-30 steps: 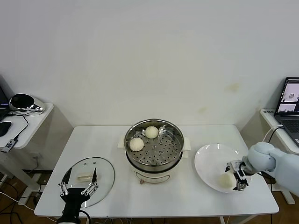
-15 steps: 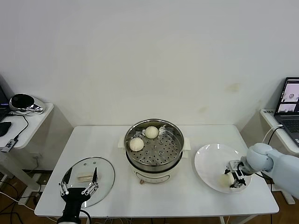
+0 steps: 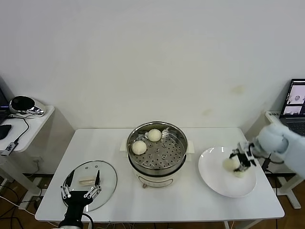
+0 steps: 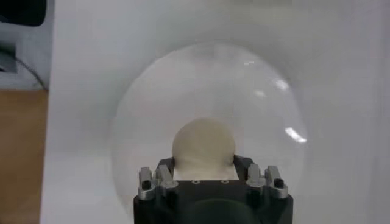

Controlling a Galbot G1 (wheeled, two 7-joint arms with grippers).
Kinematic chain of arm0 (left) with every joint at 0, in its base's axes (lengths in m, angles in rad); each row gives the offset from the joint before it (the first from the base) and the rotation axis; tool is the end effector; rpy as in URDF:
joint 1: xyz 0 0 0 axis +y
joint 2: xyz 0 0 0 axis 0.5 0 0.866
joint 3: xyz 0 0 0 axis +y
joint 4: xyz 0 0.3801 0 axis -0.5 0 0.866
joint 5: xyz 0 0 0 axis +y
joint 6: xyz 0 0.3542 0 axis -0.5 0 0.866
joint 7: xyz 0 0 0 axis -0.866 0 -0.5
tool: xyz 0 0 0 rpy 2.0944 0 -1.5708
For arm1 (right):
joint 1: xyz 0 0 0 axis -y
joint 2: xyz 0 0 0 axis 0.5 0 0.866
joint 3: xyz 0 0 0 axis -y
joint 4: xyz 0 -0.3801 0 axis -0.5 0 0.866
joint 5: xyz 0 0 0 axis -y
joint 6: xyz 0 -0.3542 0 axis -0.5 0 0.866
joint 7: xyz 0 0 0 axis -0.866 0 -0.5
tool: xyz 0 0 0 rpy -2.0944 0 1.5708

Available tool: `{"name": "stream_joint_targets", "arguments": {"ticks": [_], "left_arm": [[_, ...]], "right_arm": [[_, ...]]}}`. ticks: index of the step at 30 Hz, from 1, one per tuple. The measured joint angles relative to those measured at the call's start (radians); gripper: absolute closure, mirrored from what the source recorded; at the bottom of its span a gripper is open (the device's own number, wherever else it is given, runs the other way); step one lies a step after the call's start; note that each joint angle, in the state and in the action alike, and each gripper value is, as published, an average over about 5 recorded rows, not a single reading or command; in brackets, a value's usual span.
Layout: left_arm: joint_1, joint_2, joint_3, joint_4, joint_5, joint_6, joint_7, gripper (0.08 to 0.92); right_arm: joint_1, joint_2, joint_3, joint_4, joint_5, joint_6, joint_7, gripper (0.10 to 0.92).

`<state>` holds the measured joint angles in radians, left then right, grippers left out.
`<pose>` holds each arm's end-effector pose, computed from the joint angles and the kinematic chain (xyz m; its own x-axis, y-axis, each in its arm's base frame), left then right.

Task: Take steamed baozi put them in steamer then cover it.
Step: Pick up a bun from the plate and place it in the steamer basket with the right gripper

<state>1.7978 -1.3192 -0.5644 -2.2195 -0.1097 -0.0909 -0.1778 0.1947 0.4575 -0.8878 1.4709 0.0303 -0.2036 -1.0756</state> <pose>0.0985 0.0525 -0.3079 -0.9989 -0.0476 0.0007 -0.0473 0.9935 0.1039 0.4872 -0.2190 -0.1072 -0.2916 -0.1572 0.9435 -0.9480 -0.0839 -0.3069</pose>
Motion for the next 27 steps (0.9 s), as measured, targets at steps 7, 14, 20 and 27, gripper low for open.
{"name": "stream_joint_targets", "arguments": {"ticks": [7,14,20,27], "left_arm": [[-0.003,0.002,-0.001,0.001,-0.001,0.000,0.000,0.177],[-0.003,0.000,-0.007,-0.002,0.000,-0.003,-0.003,0.177],[-0.003,-0.006,-0.012,-0.015,0.001,-0.004,-0.006,0.177],[-0.001,-0.020,-0.016,-0.031,0.001,-0.005,-0.010,0.177]], "right_arm": [[0.248,0.102,-0.116,0.008,0.095,0.009,-0.005,0.406],[0.391,0.250,-0.223,0.038,0.167,0.049,0.017,0.406],[0.429,0.374,-0.300,0.041,0.180,0.138,0.044,0.400],[0.418,0.507,-0.374,0.003,0.123,0.298,0.065,0.395]]}}
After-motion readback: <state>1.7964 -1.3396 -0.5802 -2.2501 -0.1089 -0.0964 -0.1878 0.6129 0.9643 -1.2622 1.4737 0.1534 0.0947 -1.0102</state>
